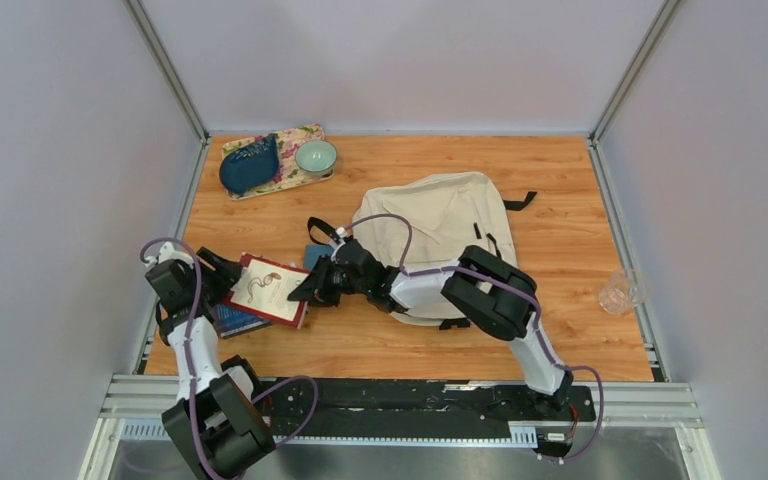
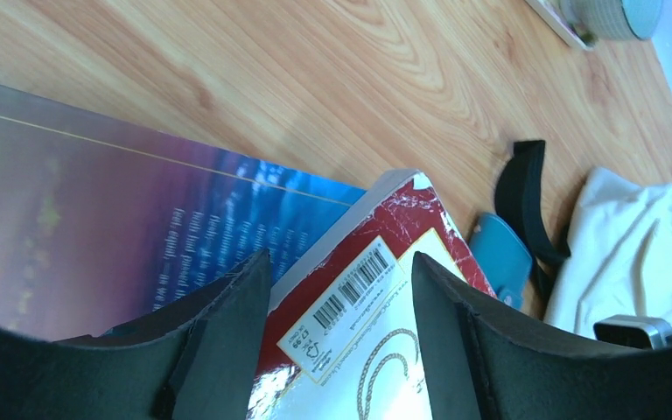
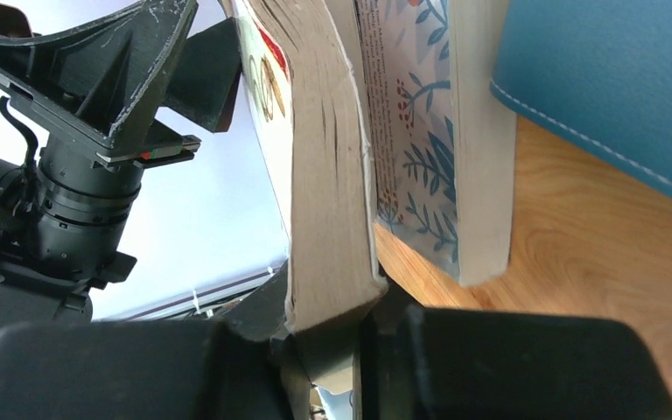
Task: Pack the student bag
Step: Pick up the book from the center of the board, then place the book in the student bag.
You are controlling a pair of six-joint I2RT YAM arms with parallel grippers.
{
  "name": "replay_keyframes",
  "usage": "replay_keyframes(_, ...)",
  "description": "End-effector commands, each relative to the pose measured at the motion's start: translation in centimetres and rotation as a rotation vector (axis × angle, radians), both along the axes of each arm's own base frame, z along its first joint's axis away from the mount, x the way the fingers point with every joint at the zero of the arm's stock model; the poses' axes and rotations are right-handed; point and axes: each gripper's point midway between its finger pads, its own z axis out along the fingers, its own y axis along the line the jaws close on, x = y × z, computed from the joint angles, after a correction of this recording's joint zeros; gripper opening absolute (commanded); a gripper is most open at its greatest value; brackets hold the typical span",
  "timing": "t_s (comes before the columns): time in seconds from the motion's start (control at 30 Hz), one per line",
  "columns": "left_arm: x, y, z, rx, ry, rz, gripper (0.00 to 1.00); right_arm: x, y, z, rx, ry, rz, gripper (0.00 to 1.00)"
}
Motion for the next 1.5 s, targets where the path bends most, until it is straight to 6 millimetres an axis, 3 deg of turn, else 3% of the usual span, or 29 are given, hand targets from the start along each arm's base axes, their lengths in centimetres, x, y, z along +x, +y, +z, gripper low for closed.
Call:
replay_keyframes(0.0,-1.4,-3.8,-0.5,-0.15,0.019,-0.105,0.72,3.2,-2.4,5.1,0.037,-0.149,-0.101,0.0)
replay_keyframes(0.07,-1.1,-3.9,0.7,-0.132,-0.018,-0.125,0.78,4.0,-3.9,5.6,0.006,-0.207,-0.117,0.0)
replay_keyframes(0.13,-0.6,-3.7,2.8,-0.089,-0.08,-0.141,0.82,5.2,-5.8,8.1,0.006,-0.262,-0.157,0.0)
replay_keyframes(0.17,-0.5,-3.7,3.5,-0.077,-0.101,-0.144,0.84,5.4,-7.0,7.8,-0.022,-0.29,-0.162,0.0)
replay_keyframes(0.2,-0.1,-3.9,5.2,-0.056,-0.15,-0.167,0.84,6.2,-8.5,10.1,-0.004,-0.323,-0.195,0.0)
replay_keyframes(0.3,0.5,-4.8,8.3,-0.036,-0.243,-0.222,0.84,7.8,-12.7,10.5,-0.058,-0.364,-0.28,0.0)
replay_keyframes(0.33,0.6,-5.0,8.8,-0.022,-0.253,-0.233,0.84,8.1,-14.1,12.6,-0.036,-0.399,-0.319,0.0)
replay_keyframes(0.4,1.1,-6.3,9.7,0.012,-0.27,-0.282,0.84,8.7,-17.3,12.3,-0.102,-0.424,-0.374,0.0)
replay_keyframes(0.43,1.3,-7.0,9.9,0.024,-0.276,-0.307,0.84,9.0,-19.2,14.5,-0.1,-0.462,-0.437,0.0)
replay_keyframes(0.47,1.5,-7.6,10.0,0.04,-0.278,-0.333,0.84,9.0,-20.5,14.7,-0.121,-0.471,-0.459,0.0)
replay_keyframes(0.5,1.8,-9.4,10.0,0.057,-0.273,-0.387,0.84,9.7,-22.9,13.5,-0.196,-0.462,-0.52,0.0)
replay_keyframes(0.53,1.9,-10.4,10.0,0.072,-0.27,-0.417,0.84,10.1,-24.6,13.9,-0.232,-0.49,-0.572,0.0)
replay_keyframes(0.57,2.1,-11.1,9.9,0.092,-0.267,-0.442,0.84,9.9,-26.3,15.4,-0.226,-0.515,-0.614,0.0)
replay_keyframes(0.6,2.3,-13.5,9.6,0.105,-0.258,-0.511,0.84,10.2,-28.4,15.2,-0.271,-0.509,-0.657,0.0)
replay_keyframes(0.63,2.6,-14.5,9.9,0.12,-0.276,-0.545,0.84,10.4,-30.1,14.7,-0.316,-0.521,-0.697,0.0)
replay_keyframes(0.67,2.6,-15.9,9.9,0.134,-0.278,-0.596,0.84,10.0,-31.8,15.8,-0.319,-0.539,-0.734,0.0)
replay_keyframes(0.7,3.2,-16.7,9.8,0.154,-0.263,-0.614,0.84,10.2,-33.8,15.1,-0.369,-0.524,-0.774,0.0)
replay_keyframes(0.73,2.9,-19.5,10.0,0.163,-0.279,-0.711,0.84,10.1,-35.3,14.7,-0.406,-0.525,-0.808,0.0)
replay_keyframes(0.8,3.9,-21.9,10.0,0.229,-0.26,-0.791,0.84,9.5,-38.5,15.5,-0.427,-0.531,-0.883,0.0)
replay_keyframes(0.83,3.0,-25.0,10.0,0.248,-0.266,-0.897,0.84,9.2,-39.6,15.5,-0.436,-0.532,-0.909,0.0)
replay_keyframes(0.9,3.8,-27.9,9.8,0.331,-0.264,-0.992,0.84,8.5,-42.1,16.3,-0.451,-0.54,-0.964,0.0)
replay_keyframes(1.1,2.6,-38.3,9.8,0.421,-0.328,-1.361,0.84,7.1,-46.2,16.4,-0.504,-0.532,-1.051,0.0)
replay_keyframes(1.17,1.7,-40.1,9.1,0.465,-0.326,-1.448,0.84,6.9,-46.9,16.4,-0.515,-0.532,-1.067,0.0)
replay_keyframes(1.2,0.9,-42.2,8.9,0.465,-0.334,-1.511,0.84,6.8,-47.4,16.3,-0.528,-0.526,-1.076,0.0)
replay_keyframes(1.3,-0.8,-45.2,7.4,0.529,-0.333,-1.631,0.84,6.8,-47.9,16.6,-0.524,-0.525,-1.091,0.0)
replay_keyframes(1.47,-2.5,-47.9,5.4,0.626,-0.32,-1.748,0.84,7.0,-47.9,16.3,-0.521,-0.512,-1.075,0.0)
